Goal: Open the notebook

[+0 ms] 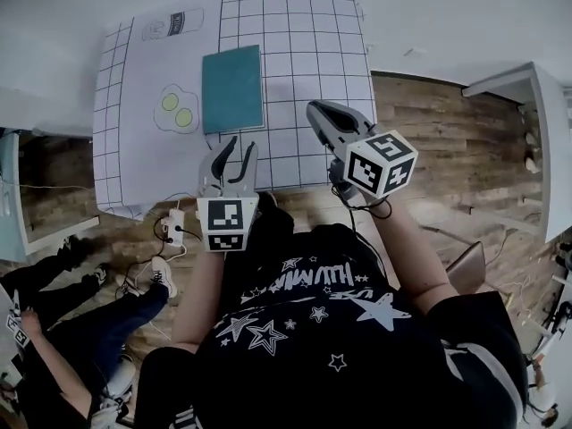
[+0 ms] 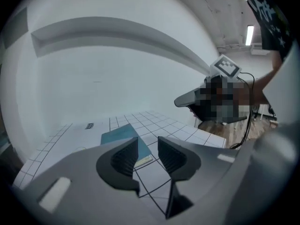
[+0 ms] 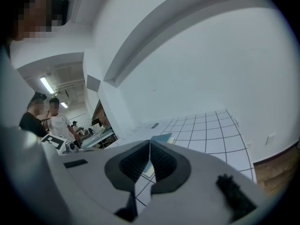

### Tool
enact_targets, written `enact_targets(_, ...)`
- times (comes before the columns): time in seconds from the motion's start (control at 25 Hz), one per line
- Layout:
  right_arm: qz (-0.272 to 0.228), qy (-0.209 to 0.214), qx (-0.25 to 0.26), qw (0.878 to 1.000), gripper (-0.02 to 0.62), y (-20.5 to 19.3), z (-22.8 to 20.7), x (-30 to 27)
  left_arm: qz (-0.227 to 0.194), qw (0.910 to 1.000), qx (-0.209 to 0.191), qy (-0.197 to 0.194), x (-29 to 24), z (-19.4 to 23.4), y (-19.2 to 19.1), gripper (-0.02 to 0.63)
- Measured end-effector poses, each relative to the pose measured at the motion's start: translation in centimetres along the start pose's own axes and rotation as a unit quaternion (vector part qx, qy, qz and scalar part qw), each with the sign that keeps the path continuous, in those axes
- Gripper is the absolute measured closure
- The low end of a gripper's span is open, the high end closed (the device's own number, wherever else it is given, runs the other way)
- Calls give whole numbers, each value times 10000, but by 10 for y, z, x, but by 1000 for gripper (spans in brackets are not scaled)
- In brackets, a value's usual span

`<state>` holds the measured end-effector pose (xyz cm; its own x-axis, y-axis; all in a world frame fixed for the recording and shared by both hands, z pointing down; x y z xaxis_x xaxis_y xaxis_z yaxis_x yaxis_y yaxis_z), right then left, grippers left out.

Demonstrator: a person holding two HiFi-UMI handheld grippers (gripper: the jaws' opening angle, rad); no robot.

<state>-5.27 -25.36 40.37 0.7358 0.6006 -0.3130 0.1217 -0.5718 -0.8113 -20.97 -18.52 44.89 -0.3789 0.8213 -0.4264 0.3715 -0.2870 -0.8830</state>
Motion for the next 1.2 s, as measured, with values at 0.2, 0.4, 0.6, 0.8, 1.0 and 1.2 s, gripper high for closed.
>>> enact_targets(0.2, -38, -446, -149, 9989, 580, -9, -12, -1, 182, 9961, -809, -290, -31, -6, -17, 419)
enact_targets(0.4, -123, -719, -196, 9971, 578, -8, -14, -2, 253, 9888, -1415, -390, -59, -8, -27, 399)
enact_targets(0.6, -149, -862, -179, 9960, 578, -7, -13, 4, 445, 9815, -1815, -408, -76, -8, -38, 397)
enact_targets(0.8, -252, -999, -309, 9942, 578, -1, -24, 15, 688, 9690, -2341, -386, -89, -15, -44, 387)
enact_targets(1.0, -206, -977, -422, 9941, 578, -1, -39, 24, 1042, 9609, -2559, -191, -99, -14, -48, 387)
enact_targets(1.2, -324, -981, -514, 9933, 580, 14, -57, 28, 1378, 9547, -2635, -79, -107, -12, -50, 387)
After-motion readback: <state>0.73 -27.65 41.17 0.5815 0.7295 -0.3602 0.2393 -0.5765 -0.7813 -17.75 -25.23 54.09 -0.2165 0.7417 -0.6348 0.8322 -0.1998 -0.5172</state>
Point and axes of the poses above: the fingertips, and each gripper's own axes: x backward along the fingers, z to its left, y out of its top, the point moved 4 cm from there along x, backward along the fingers, and after that the axes turned 9 degrees about -x, right-handed, at the moved point
